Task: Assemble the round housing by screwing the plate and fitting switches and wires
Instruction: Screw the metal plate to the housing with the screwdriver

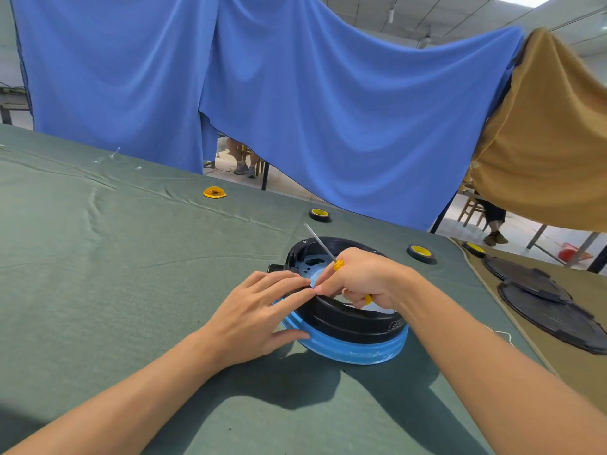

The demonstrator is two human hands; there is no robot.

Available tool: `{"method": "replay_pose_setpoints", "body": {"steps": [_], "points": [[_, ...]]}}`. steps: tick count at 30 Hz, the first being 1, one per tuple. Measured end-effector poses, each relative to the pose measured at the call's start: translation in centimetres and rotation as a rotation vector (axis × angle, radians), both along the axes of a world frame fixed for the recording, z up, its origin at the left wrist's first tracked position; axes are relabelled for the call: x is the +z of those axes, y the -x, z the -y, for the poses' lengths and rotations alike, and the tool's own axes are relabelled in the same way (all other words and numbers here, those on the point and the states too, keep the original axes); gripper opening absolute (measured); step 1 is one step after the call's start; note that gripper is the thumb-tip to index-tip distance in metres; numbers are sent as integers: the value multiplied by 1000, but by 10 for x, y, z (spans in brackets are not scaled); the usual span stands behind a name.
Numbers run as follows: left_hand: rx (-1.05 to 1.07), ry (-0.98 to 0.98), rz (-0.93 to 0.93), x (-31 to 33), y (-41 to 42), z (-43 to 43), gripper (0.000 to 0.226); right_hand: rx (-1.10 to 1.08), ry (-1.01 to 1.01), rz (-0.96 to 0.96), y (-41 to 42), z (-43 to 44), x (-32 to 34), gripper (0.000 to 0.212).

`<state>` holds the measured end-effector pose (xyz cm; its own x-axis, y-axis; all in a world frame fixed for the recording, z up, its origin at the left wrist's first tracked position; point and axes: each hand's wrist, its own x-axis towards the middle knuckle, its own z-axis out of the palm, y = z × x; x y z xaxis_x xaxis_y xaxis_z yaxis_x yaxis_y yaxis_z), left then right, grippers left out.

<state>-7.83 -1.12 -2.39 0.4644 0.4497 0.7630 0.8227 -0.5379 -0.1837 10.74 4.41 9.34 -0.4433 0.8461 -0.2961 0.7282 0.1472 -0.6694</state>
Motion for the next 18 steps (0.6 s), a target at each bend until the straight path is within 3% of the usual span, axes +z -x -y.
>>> {"method": "replay_pose_setpoints", "body": {"steps": [6,11,15,18], "points": [[-8,131,-13,-2,1,-2,70,148,-250,318,-18,16,8,40],[-28,176,17,-1,-1,-1,73,168,-360,437,-19,29,3,37],[-44,159,35,-1,-5,5,70,218,-562,513,-17,36,-7,35],[-50,138,19,-1,-6,10,70,242,-500,471,-22,38,-7,34]]}}
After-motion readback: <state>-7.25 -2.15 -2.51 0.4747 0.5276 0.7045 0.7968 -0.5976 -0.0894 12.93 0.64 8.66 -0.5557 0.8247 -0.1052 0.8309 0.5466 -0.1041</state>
